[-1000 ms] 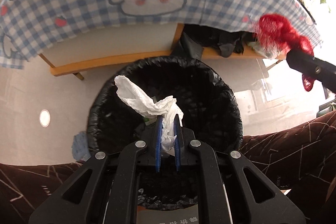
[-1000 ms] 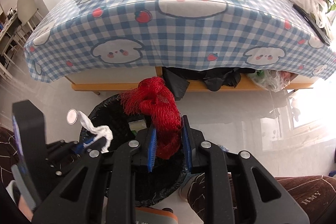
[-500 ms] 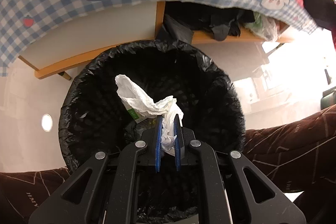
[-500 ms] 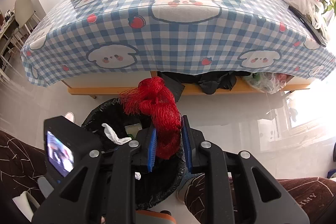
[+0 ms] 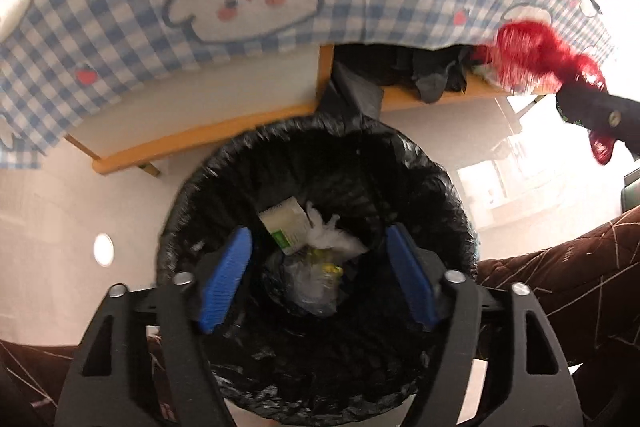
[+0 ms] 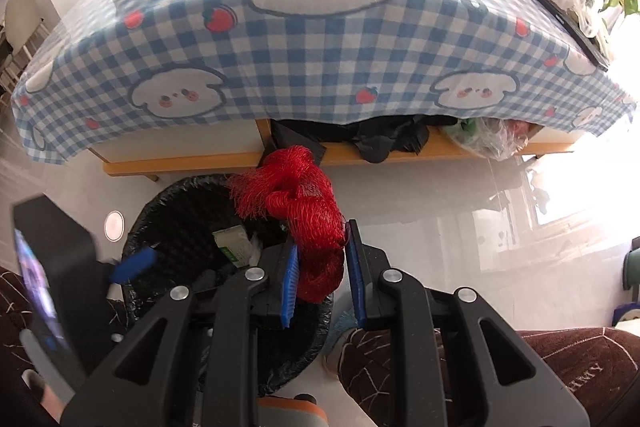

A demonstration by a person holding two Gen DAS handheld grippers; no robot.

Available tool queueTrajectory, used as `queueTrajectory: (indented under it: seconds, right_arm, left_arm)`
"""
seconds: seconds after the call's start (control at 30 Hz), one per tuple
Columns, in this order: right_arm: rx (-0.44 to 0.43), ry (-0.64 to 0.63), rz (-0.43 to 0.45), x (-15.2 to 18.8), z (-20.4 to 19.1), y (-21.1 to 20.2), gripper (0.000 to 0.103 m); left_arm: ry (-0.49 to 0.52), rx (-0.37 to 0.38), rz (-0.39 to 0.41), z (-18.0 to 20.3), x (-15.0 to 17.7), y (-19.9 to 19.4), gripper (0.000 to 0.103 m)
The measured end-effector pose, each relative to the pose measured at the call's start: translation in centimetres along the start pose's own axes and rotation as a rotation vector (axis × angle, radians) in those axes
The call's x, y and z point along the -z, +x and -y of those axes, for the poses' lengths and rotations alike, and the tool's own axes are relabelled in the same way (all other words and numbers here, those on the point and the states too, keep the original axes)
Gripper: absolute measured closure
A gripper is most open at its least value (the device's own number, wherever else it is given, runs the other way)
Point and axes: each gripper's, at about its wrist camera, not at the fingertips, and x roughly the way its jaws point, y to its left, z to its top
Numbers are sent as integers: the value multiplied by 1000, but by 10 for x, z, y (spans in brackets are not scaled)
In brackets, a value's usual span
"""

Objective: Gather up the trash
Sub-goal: 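Open left tool to drop the tissue while right tool drops the red net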

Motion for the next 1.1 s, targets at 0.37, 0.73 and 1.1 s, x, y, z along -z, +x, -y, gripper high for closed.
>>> queueTrajectory:
  seconds: [0.37,0.73,1.1]
  right_arm:
    - [22,-5,-57,7,-9,21,82]
    - [28,-56,-88,17,-44,40,82]
    - [-31,-120,-95,28,-83,54,81]
  left_arm:
    - [-65,-36,80,-38,-8,-39,6]
    - [-131,-44,90,-79,-16,-70,6]
    - [-148,-66,89,-98,-10,-86,6]
